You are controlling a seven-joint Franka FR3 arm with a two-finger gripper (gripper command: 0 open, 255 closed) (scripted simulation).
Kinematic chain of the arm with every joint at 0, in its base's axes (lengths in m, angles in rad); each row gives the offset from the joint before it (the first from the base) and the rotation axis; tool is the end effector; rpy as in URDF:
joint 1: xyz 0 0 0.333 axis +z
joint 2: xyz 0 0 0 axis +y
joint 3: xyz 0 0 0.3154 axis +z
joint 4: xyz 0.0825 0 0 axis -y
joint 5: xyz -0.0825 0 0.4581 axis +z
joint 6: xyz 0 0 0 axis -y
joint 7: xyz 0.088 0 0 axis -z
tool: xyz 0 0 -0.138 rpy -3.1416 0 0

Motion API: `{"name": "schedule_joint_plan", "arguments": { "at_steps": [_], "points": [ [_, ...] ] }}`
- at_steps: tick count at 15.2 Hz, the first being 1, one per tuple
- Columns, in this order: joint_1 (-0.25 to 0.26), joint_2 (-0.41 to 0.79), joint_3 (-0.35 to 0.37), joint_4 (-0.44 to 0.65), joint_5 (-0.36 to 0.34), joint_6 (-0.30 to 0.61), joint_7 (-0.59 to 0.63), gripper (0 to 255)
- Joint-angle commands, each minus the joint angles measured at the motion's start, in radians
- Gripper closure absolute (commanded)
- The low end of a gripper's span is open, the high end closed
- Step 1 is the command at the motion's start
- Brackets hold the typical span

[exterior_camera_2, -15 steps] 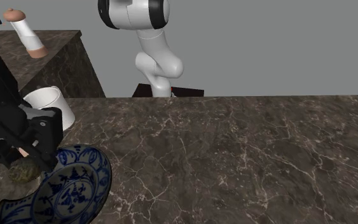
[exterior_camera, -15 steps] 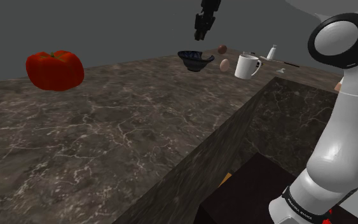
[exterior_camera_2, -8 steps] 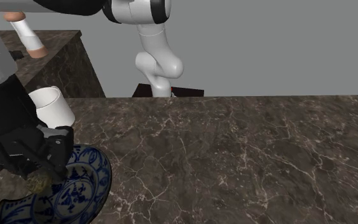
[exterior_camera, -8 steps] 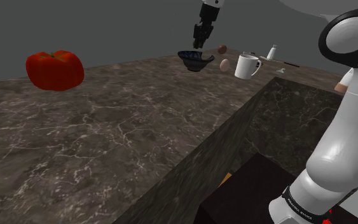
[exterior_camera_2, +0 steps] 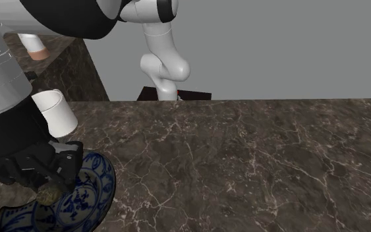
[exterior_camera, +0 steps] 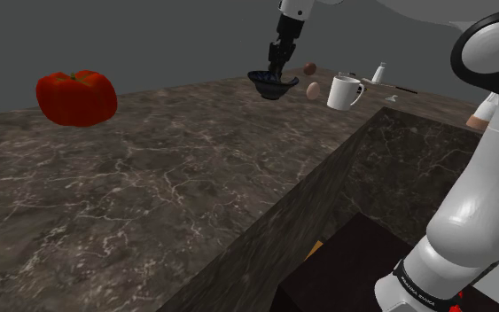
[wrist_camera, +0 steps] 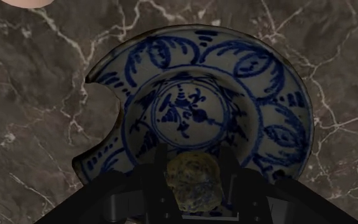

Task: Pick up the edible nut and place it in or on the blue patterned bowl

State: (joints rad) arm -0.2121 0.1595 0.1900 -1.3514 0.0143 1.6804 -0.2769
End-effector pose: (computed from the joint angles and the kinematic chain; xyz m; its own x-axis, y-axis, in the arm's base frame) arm 0.6927 -0.0238 0.6218 0.9537 0.2434 0.1769 0.2466 -0.9691 0.0043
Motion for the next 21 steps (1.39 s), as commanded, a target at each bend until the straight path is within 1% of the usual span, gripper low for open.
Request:
{"name": "schedule_joint_plan", "arguments": {
  "at_steps": [1,3,4,9,13,21],
  "points": [
    [0.000,0.000,0.000,-0.001,0.000,0.001,0.000,255],
    [0.000,0.000,0.000,-0.001,0.000,0.001,0.000,255],
    [0.000,0.000,0.000,-0.001,0.000,0.001,0.000,0],
    [0.000,0.000,0.000,-0.001,0.000,0.001,0.000,0],
    [0.004,0.038,0.001,0.184,-0.008,-0.147,0.005,0],
    [0.004,0.038,0.001,0.184,-0.008,-0.147,0.005,0]
  ]
}}
